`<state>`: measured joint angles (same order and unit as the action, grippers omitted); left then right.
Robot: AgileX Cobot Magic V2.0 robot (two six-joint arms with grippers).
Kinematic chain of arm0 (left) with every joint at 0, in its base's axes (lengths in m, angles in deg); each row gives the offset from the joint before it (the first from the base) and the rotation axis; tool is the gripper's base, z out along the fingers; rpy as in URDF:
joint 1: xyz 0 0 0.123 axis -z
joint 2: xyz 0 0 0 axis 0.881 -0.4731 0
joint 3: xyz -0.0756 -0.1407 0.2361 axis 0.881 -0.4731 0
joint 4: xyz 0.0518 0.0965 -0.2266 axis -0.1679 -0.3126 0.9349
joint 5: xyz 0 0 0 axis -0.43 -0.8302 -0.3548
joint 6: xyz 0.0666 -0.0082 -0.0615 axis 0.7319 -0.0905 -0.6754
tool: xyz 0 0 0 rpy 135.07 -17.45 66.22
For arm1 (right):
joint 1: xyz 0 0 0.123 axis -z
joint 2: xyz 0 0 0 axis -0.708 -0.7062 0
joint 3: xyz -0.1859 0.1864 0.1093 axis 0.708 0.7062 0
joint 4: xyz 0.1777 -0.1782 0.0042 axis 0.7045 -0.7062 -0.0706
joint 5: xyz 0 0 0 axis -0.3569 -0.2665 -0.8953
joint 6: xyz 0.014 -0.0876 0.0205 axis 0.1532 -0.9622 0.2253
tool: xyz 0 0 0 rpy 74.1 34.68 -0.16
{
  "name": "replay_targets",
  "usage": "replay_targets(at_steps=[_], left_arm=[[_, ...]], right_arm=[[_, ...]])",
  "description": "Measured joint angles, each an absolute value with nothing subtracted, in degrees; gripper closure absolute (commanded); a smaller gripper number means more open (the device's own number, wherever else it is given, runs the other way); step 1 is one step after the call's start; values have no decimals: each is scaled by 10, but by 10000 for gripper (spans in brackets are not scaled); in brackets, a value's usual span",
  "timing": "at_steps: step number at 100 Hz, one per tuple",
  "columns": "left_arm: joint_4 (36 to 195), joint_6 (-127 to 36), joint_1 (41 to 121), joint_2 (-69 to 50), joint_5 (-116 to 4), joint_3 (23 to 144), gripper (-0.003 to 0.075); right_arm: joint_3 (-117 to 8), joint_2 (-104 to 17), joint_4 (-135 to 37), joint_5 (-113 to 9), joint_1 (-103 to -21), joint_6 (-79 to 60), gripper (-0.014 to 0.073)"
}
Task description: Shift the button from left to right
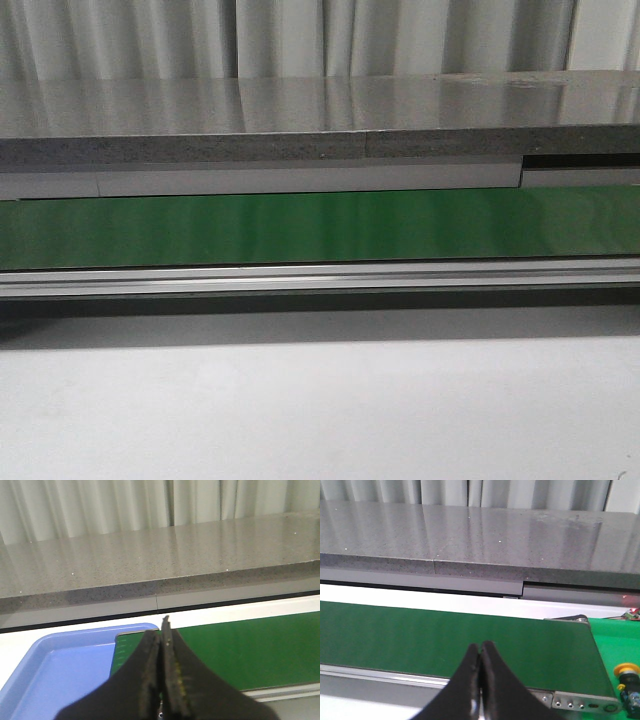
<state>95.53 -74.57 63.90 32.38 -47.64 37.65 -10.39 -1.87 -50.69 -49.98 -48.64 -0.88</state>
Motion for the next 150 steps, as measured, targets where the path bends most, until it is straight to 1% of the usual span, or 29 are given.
replay_targets(at_steps=[10,20,51,150], left_arm=[[955,-746,639,324,-476,376,741],[955,-746,639,324,-476,376,741],[955,-746,639,324,-476,376,741],[955,-746,639,324,-475,376,741]], right_arm=[[-69,3,-562,-472,-500,64,662],[-30,34,-587,-449,-505,106,662],[64,149,-599,-437,-504,125,662],[73,153,-601,-437,-504,125,662]])
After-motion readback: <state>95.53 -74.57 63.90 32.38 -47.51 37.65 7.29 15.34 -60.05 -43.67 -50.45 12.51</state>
